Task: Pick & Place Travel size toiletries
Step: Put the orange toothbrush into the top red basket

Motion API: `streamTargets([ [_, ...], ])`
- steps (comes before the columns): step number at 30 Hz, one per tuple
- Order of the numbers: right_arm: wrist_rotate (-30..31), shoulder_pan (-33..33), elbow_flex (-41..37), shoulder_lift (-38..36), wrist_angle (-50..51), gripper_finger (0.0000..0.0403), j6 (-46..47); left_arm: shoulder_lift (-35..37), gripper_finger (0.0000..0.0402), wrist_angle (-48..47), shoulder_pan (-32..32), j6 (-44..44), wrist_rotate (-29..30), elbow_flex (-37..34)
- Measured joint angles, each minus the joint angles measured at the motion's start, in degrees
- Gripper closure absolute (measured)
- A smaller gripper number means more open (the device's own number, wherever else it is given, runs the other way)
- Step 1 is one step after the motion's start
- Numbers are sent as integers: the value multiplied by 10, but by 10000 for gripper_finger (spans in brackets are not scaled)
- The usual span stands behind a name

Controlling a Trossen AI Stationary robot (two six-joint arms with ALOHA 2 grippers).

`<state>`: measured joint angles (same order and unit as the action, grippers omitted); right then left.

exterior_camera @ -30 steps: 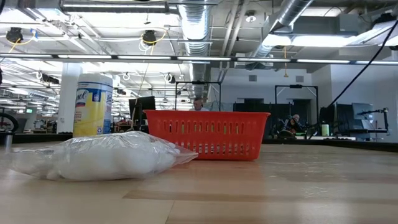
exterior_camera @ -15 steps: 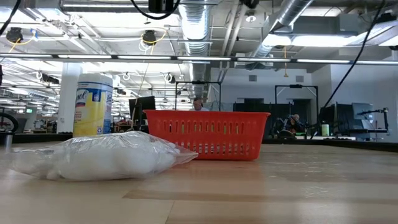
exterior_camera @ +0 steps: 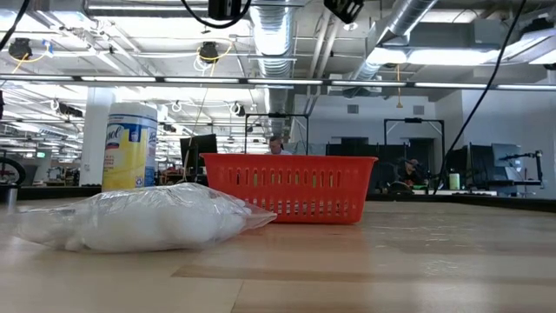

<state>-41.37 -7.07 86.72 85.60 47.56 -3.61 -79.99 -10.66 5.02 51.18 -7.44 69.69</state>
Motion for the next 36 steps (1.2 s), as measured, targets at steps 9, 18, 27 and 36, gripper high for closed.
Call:
streamTargets([
  [9,49,0,0,0,0,191,6,-23,389,19,0,-1,5,1],
  [18,79,4,0,0,17,193,3,-43,389,34,-2,-15,48,1],
  [27,114,7,0,0,25,208,1,-54,389,55,-2,-16,60,0],
  [36,119,7,0,0,49,256,-9,-54,389,61,-3,-16,75,0],
])
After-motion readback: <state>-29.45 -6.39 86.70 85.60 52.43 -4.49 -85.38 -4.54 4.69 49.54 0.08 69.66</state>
